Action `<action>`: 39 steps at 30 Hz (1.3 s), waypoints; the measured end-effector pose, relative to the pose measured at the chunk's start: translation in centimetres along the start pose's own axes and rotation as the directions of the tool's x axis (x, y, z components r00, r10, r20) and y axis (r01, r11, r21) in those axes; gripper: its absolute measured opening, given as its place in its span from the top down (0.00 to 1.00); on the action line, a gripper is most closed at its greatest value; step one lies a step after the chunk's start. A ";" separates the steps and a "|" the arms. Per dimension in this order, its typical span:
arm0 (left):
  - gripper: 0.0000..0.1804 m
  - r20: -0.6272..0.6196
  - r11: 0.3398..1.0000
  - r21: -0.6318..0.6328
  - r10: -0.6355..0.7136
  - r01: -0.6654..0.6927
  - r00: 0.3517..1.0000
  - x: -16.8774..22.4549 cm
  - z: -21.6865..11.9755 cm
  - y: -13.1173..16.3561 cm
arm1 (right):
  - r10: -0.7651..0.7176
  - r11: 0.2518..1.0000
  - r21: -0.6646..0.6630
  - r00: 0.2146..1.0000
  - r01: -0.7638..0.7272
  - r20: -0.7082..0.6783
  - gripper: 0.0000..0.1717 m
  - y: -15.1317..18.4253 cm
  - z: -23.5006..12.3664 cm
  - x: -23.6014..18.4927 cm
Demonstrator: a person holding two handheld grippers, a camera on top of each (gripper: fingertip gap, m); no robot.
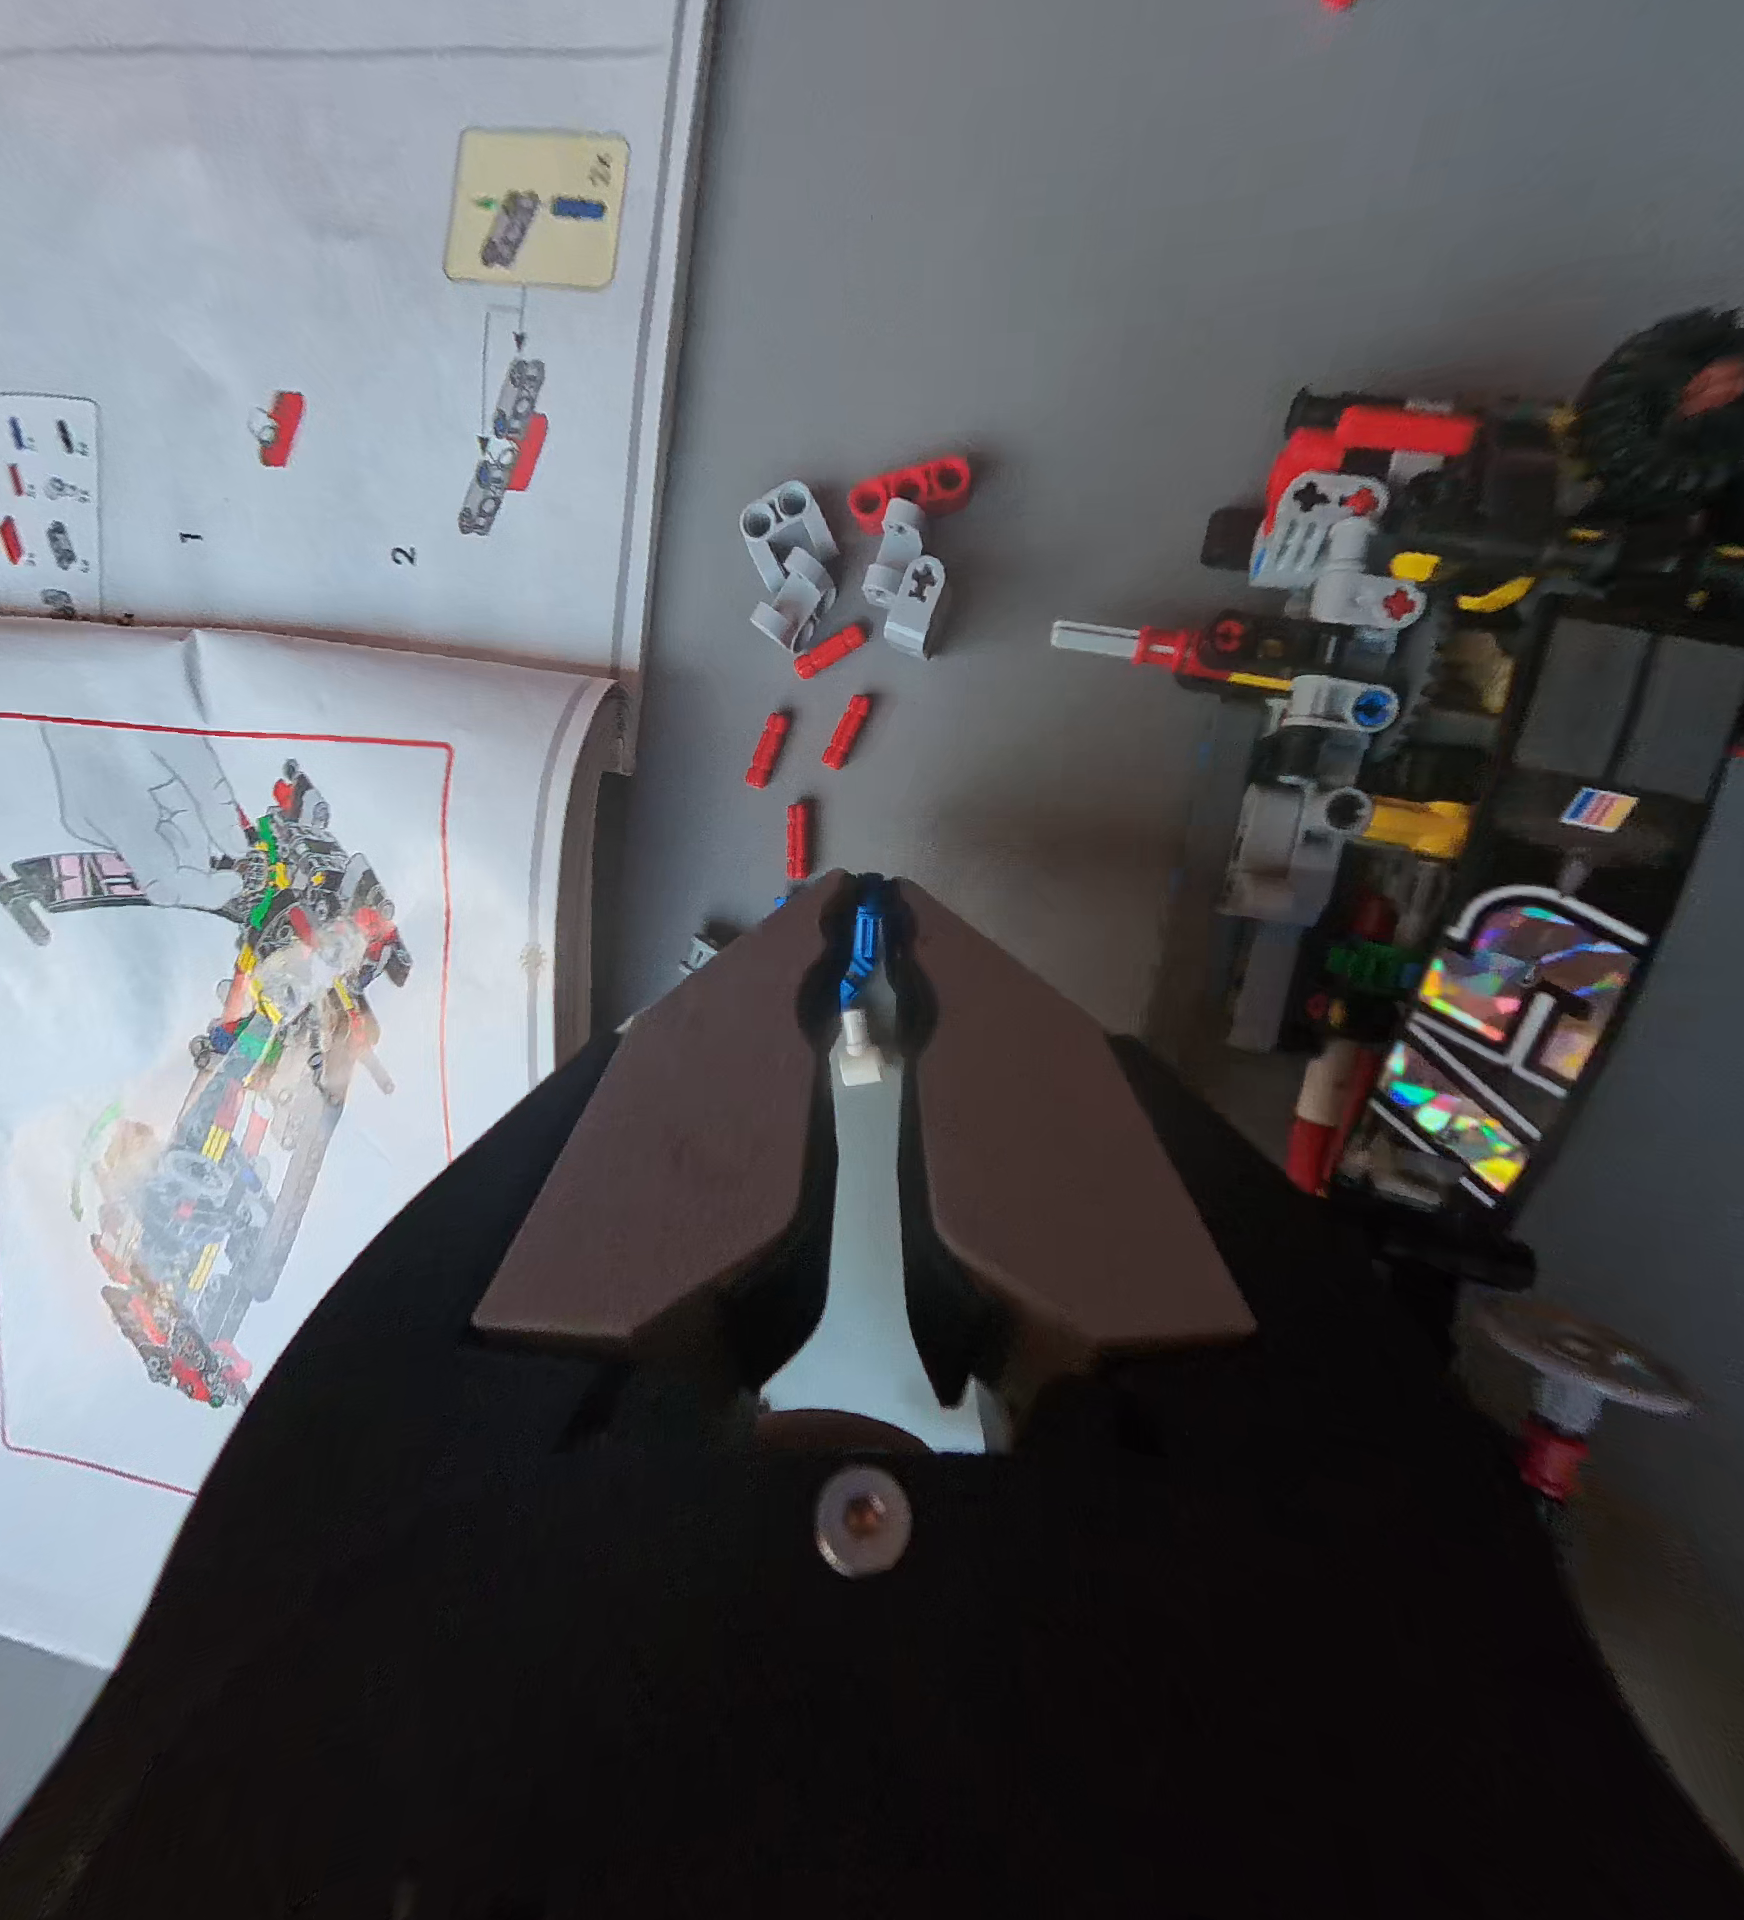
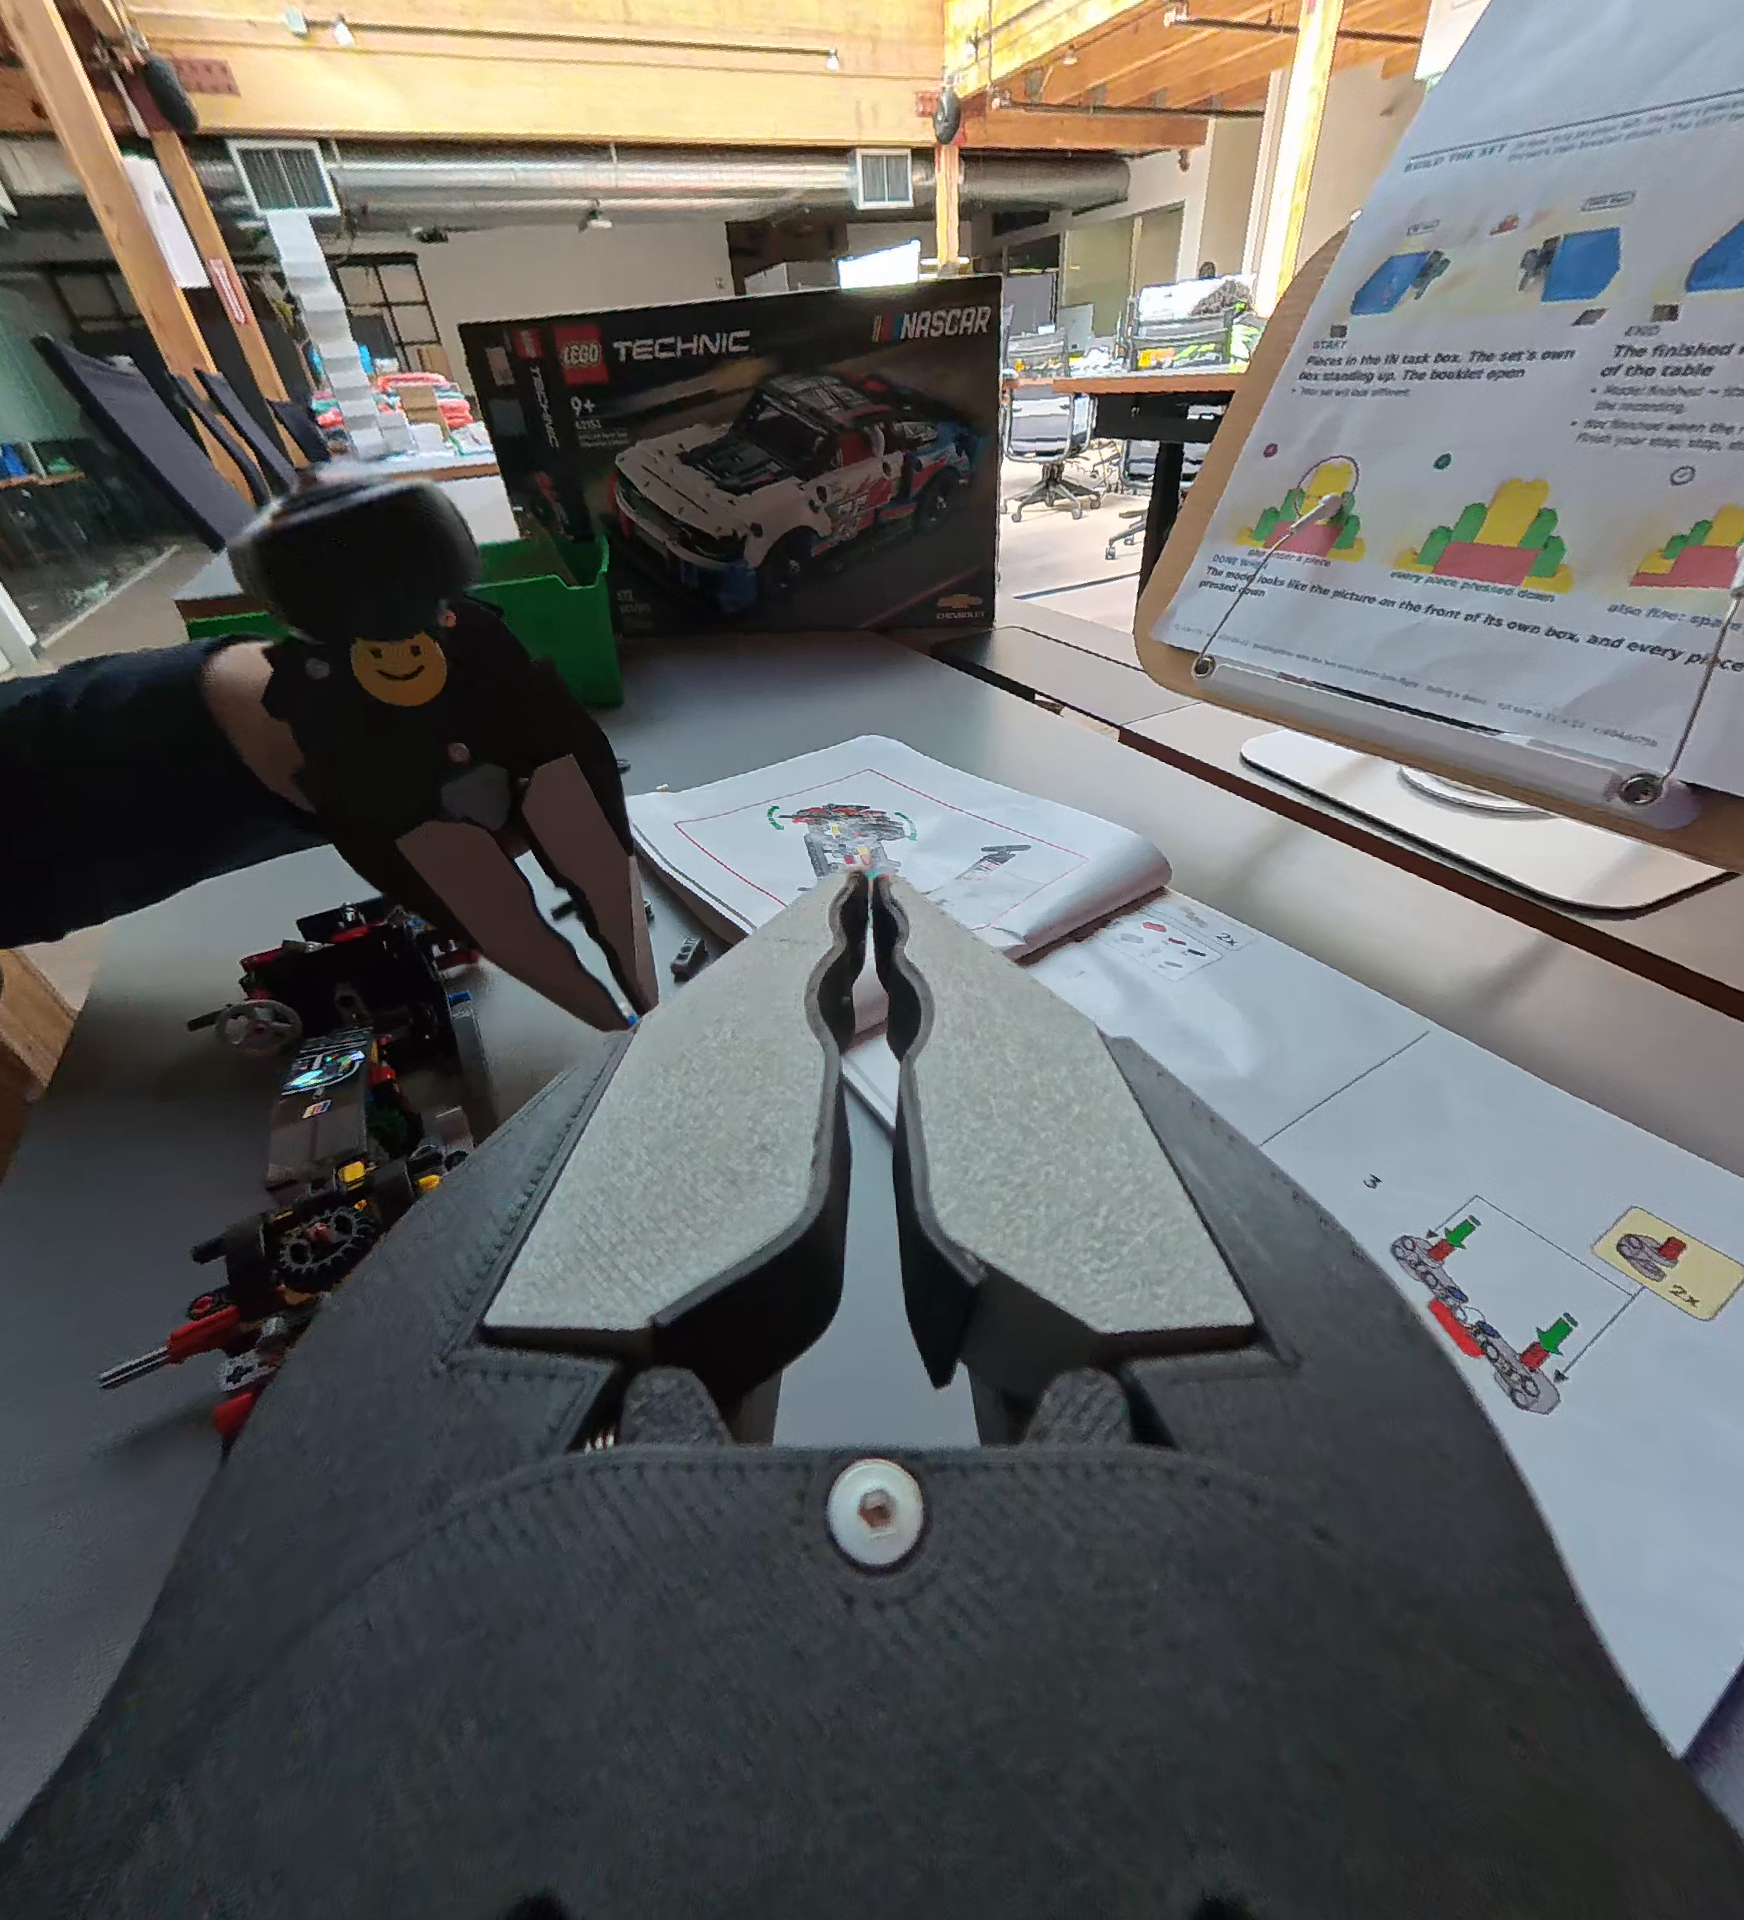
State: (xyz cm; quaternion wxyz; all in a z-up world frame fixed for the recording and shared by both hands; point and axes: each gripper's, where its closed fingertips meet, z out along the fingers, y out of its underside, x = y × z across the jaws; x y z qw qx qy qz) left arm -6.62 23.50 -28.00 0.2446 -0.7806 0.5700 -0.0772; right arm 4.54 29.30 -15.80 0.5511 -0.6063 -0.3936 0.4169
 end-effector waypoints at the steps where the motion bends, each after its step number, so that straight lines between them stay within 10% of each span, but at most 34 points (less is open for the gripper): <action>1: 0.99 0.008 1.000 0.030 -0.010 0.010 1.000 -0.2 -0.5 -0.4 | 0.001 1.000 -0.004 1.000 -0.001 0.008 1.00 0.1 0.1 -0.2; 15: 0.99 0.244 0.800 0.590 -0.048 -0.108 0.969 -3.1 -5.6 -6.2 | -0.020 0.999 -0.032 1.000 0.021 0.013 1.00 0.7 0.3 -0.7; 39: 0.99 0.258 0.816 0.576 -0.120 -0.053 0.959 -4.6 -4.7 -4.1 | 0.016 0.999 -0.046 1.000 -0.016 -0.017 1.00 2.1 0.2 0.9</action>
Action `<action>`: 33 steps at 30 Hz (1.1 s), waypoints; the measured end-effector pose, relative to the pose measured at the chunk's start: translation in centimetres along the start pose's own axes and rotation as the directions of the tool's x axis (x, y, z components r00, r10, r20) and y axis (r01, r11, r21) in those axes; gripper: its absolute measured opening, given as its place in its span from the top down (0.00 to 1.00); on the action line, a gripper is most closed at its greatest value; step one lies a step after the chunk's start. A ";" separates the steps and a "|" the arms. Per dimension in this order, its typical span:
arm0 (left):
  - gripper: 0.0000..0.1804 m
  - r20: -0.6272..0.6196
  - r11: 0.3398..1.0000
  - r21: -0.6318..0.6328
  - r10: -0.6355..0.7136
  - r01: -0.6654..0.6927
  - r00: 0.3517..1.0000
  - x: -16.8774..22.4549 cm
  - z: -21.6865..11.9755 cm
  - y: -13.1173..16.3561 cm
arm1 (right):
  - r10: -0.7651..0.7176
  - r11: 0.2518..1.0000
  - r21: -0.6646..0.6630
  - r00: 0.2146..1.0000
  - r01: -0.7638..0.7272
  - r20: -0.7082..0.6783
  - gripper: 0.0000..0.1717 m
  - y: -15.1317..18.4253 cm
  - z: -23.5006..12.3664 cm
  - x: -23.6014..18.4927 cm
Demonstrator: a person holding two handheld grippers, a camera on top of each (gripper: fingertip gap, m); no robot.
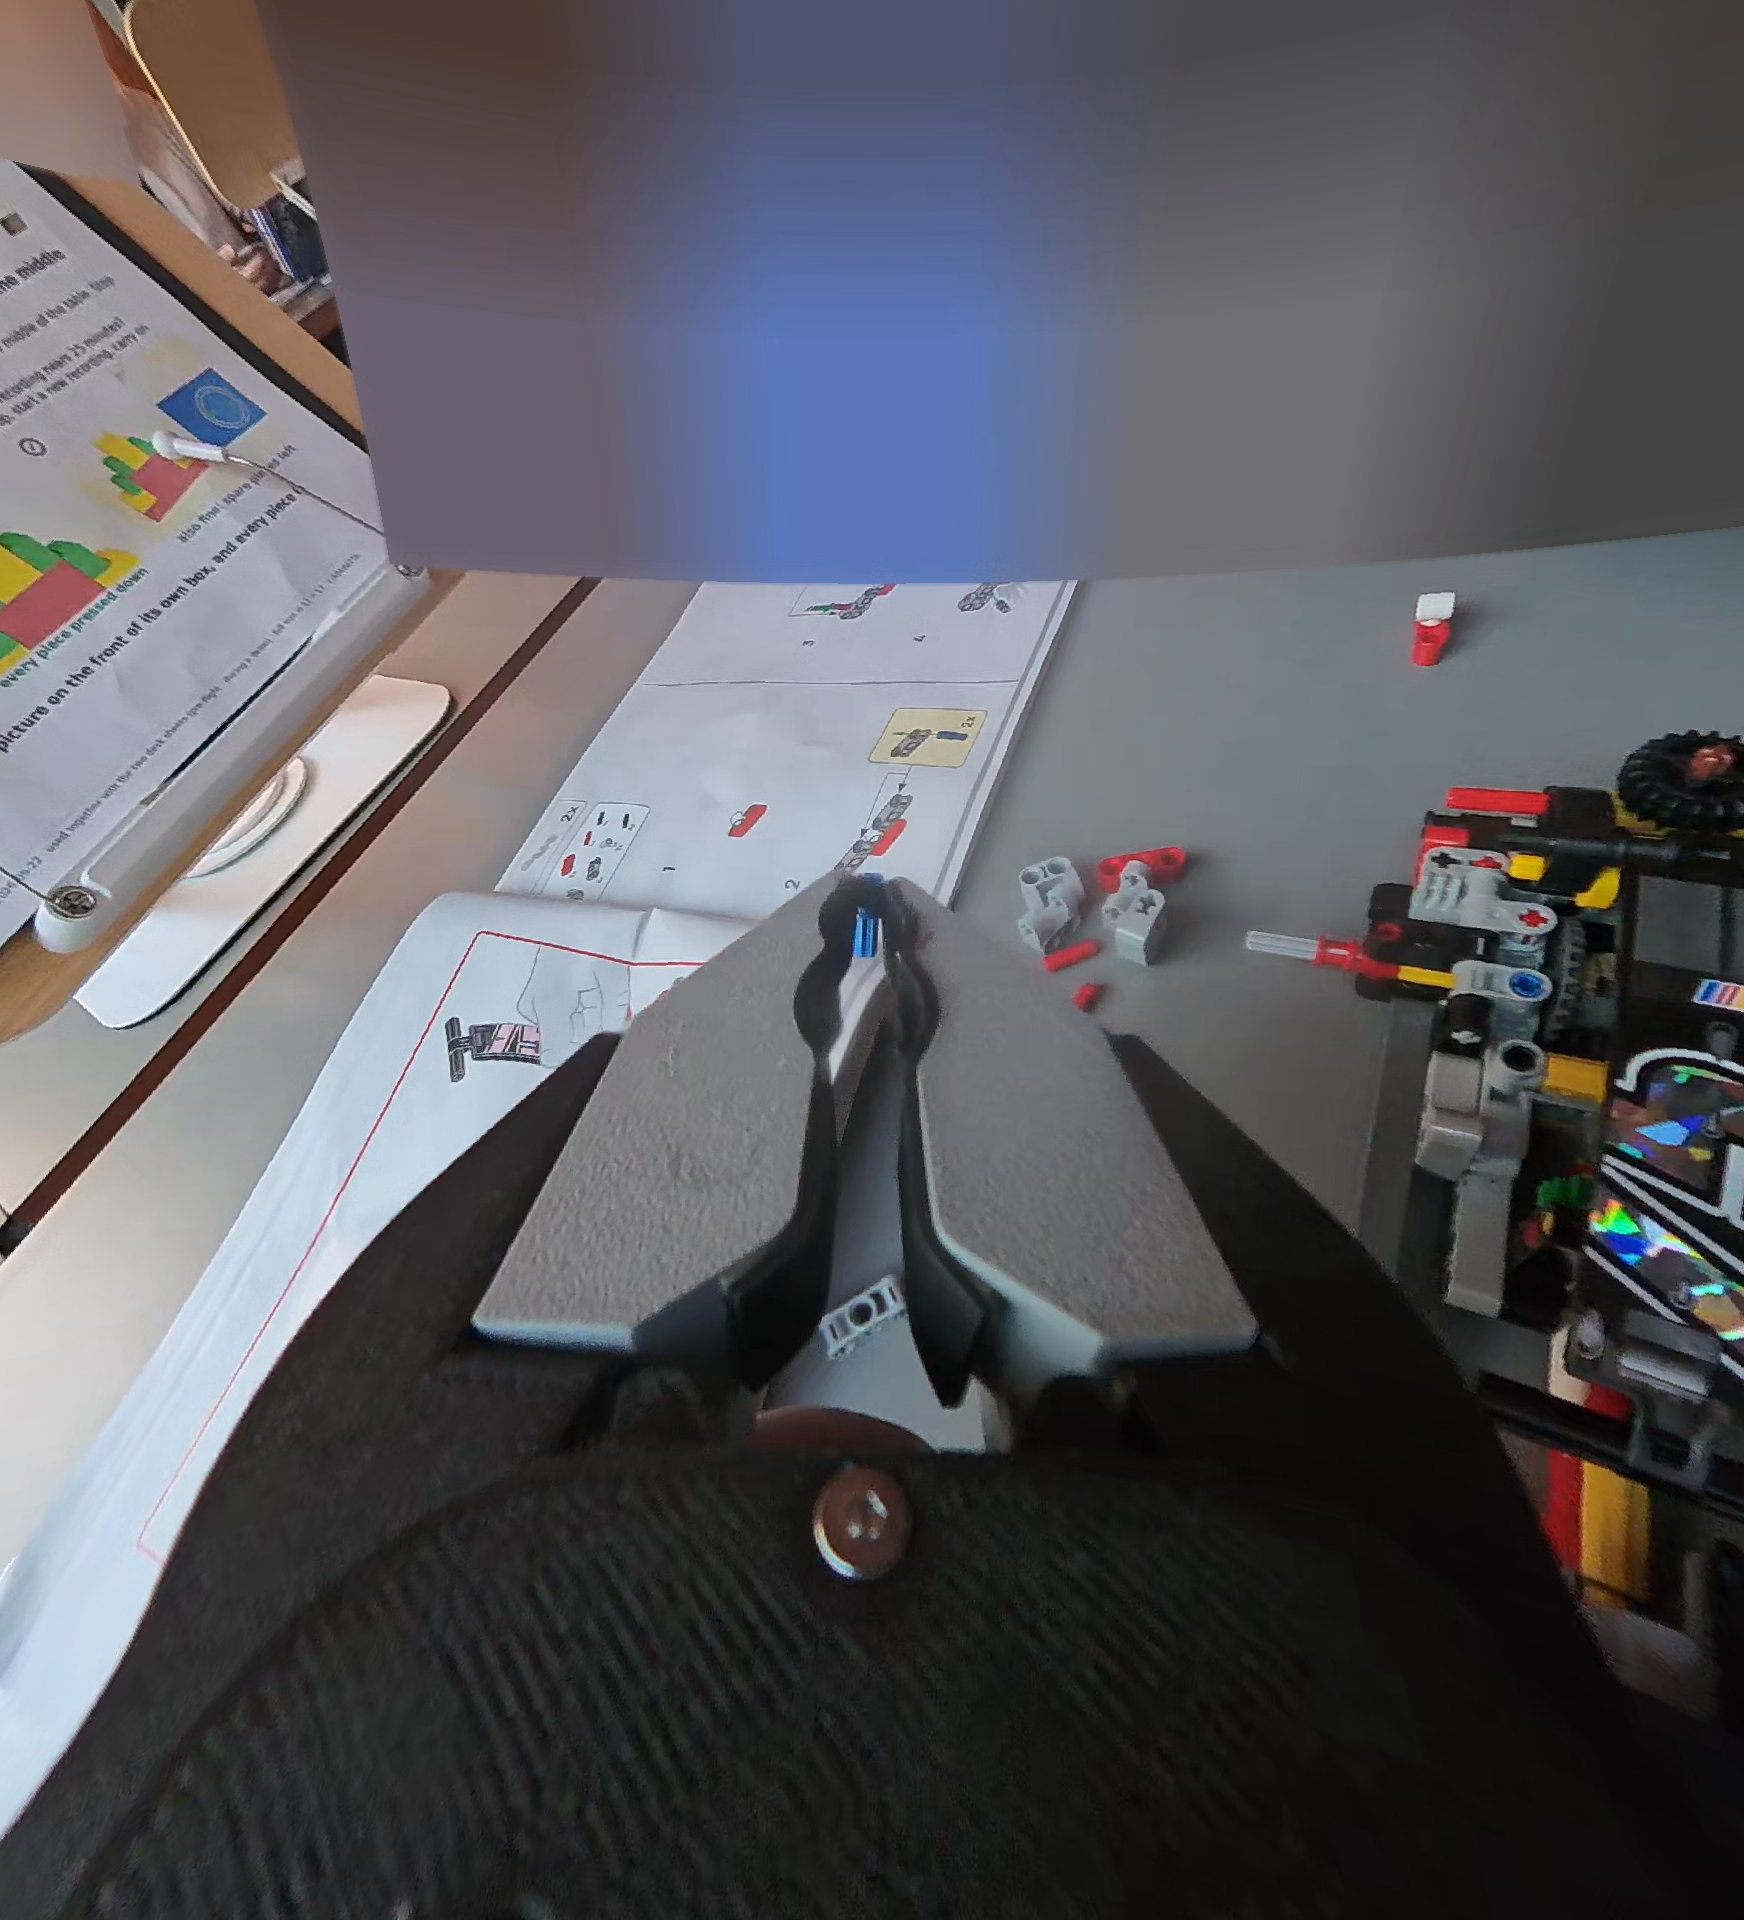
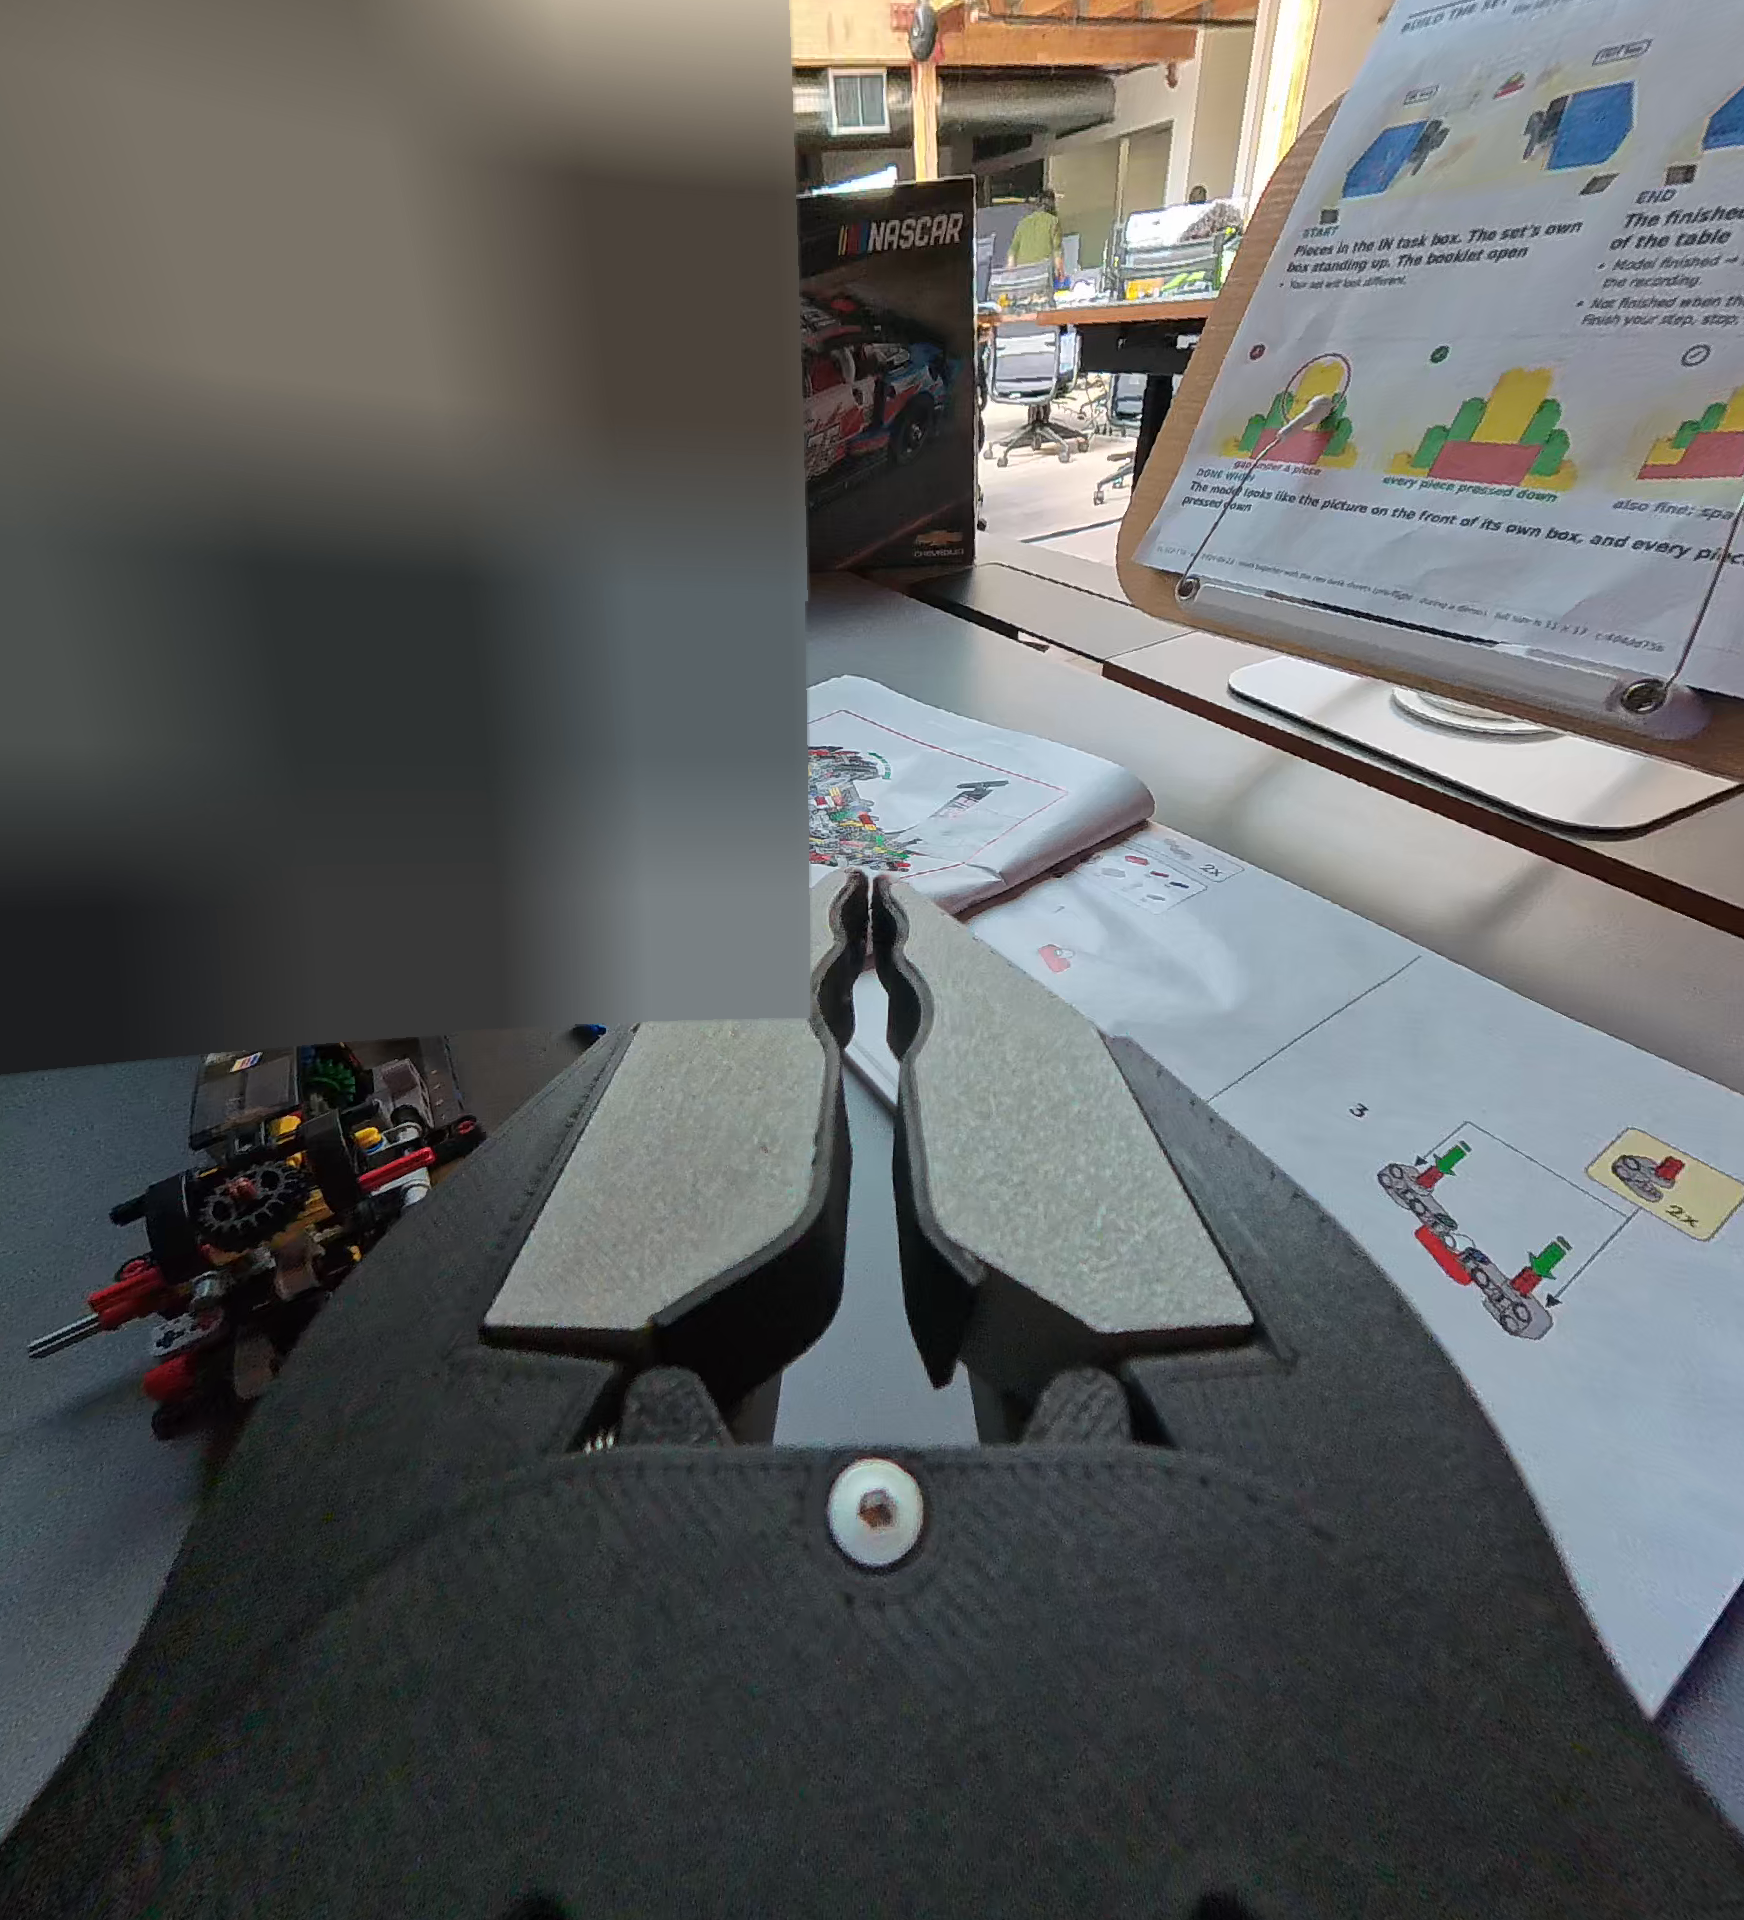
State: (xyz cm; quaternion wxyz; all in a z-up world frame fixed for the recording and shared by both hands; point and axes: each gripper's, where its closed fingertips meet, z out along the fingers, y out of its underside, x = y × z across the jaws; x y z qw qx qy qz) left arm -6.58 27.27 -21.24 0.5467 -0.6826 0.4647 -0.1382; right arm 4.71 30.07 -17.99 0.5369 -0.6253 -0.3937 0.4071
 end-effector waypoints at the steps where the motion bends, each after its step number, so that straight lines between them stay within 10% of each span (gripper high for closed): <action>1: 0.99 0.002 1.000 0.000 -0.004 0.004 1.000 -0.1 0.0 0.1 | 0.005 1.000 -0.001 1.000 -0.005 0.005 1.00 0.0 0.0 -0.1; 33: 0.99 0.025 0.999 -0.046 0.029 -0.028 0.999 0.7 0.4 0.4 | -0.070 0.996 -0.058 0.998 0.070 0.002 1.00 1.1 0.3 -0.4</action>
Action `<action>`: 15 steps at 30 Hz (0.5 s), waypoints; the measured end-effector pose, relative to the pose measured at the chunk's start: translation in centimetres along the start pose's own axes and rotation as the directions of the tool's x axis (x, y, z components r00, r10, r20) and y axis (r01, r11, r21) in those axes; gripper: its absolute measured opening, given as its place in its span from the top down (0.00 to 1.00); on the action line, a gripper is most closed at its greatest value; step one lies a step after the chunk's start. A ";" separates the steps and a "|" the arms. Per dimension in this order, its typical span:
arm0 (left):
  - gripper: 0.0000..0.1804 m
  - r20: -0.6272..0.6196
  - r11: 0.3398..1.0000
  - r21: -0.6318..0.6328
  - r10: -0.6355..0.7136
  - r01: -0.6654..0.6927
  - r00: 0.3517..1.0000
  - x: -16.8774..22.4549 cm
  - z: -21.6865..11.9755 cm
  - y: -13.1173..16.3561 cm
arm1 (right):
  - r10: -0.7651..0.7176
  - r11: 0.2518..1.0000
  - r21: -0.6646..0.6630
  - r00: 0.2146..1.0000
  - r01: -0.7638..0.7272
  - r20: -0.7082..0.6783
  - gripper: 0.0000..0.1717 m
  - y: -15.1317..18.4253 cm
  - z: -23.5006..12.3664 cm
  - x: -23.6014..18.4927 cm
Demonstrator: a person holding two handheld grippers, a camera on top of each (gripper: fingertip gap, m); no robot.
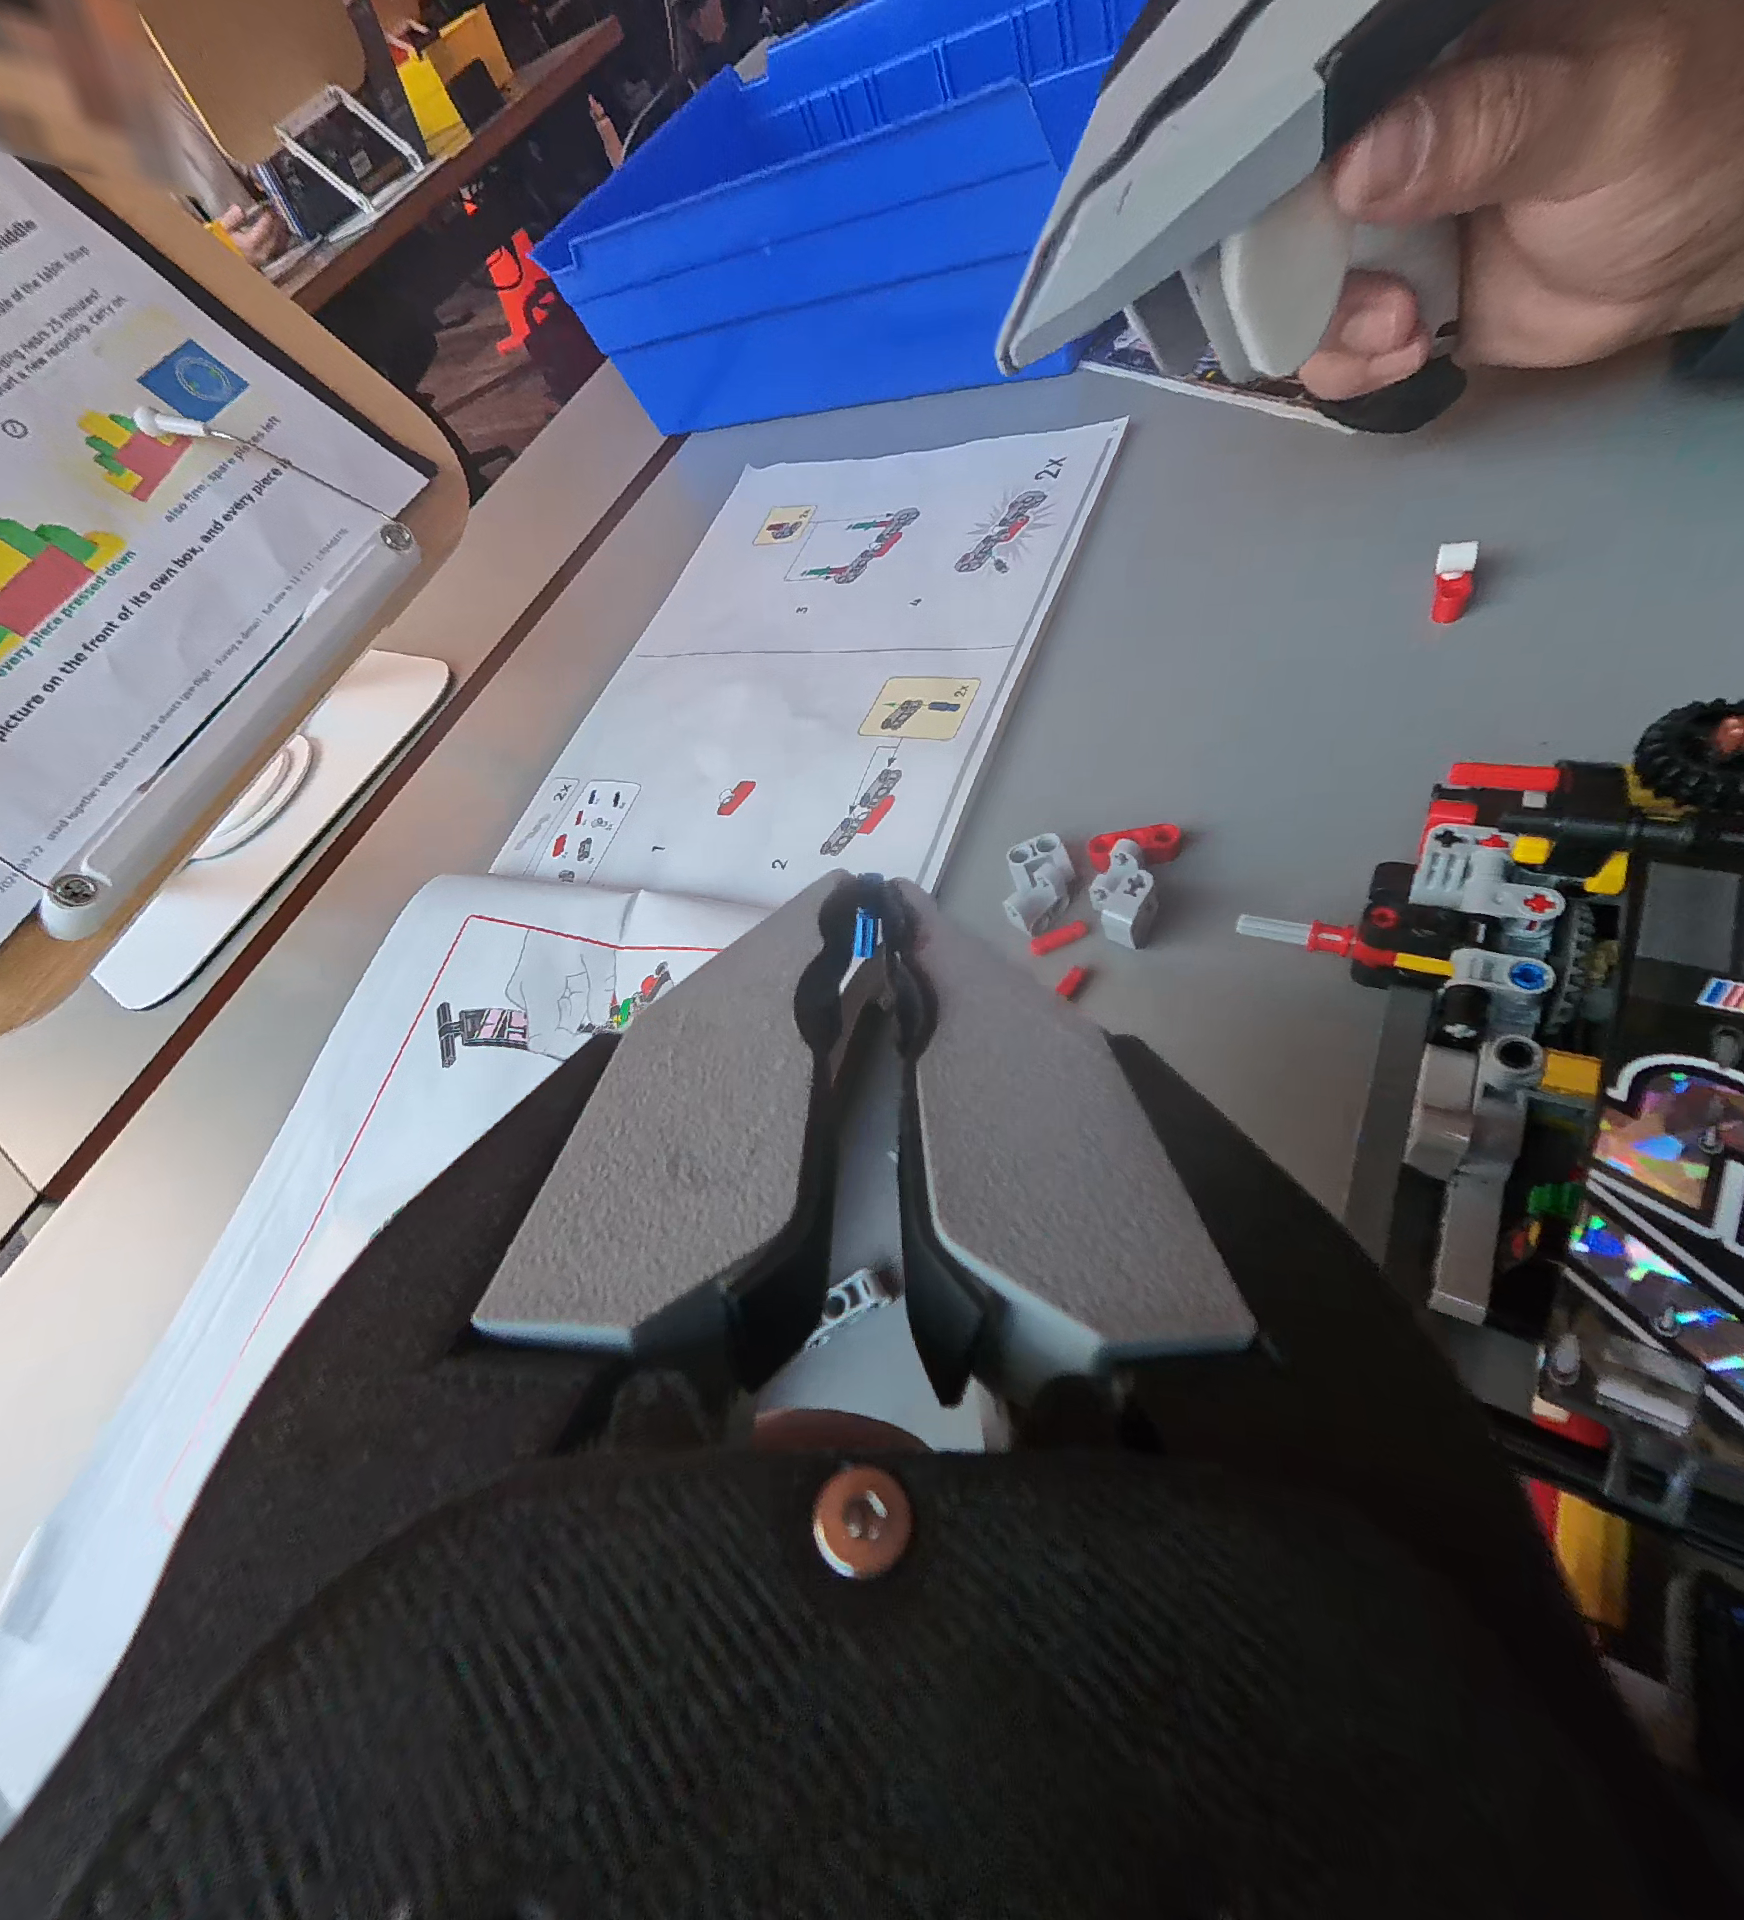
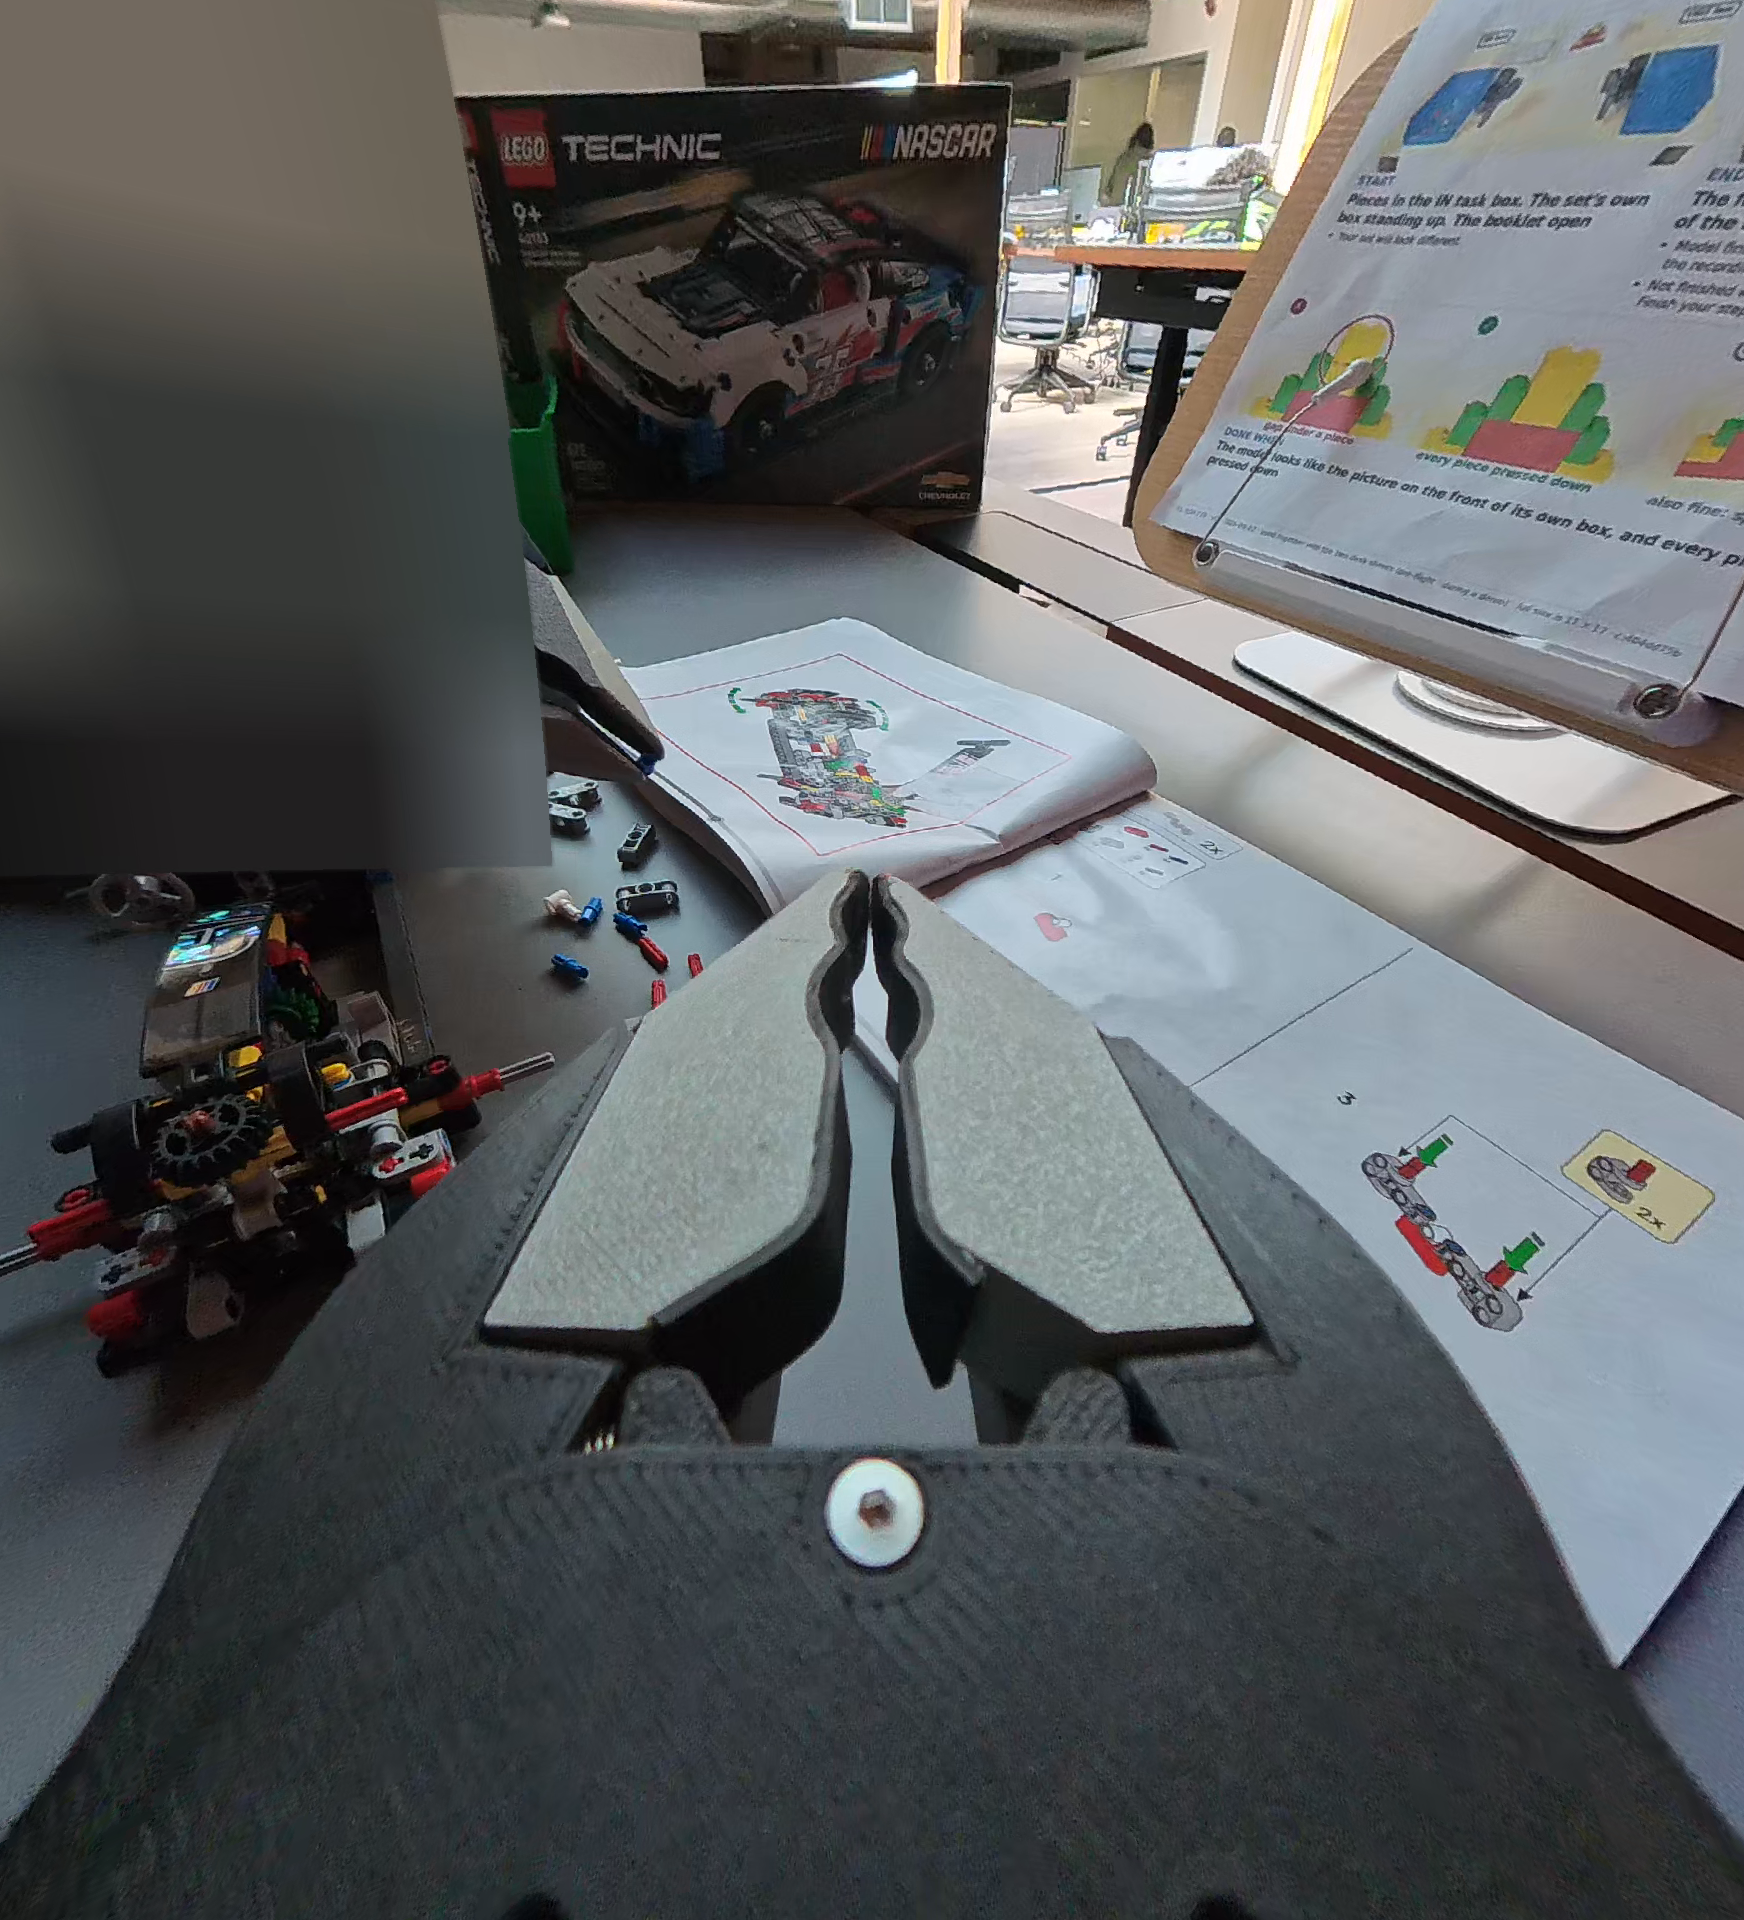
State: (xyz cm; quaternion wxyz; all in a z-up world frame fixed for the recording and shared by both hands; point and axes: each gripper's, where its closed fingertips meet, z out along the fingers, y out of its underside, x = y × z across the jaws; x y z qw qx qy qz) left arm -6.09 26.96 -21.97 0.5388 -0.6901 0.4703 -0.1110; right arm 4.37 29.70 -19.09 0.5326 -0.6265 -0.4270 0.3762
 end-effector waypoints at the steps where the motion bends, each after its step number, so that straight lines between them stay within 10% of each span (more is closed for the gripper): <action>1: 1.00 -0.002 1.000 0.003 -0.004 0.004 1.000 0.0 0.0 -0.1 | -0.005 1.000 -0.003 1.000 0.005 0.001 1.00 0.0 0.0 -0.1; 9: 0.99 -0.029 0.999 0.025 -0.028 0.028 0.999 0.5 -0.2 -0.6 | -0.023 1.000 -0.011 1.000 0.023 0.013 1.00 0.2 0.3 -0.5; 15: 0.99 -0.210 0.937 0.138 -0.289 0.321 0.934 1.5 -1.3 -3.7 | -0.036 0.999 0.011 0.998 0.036 0.045 1.00 -0.3 0.3 -1.4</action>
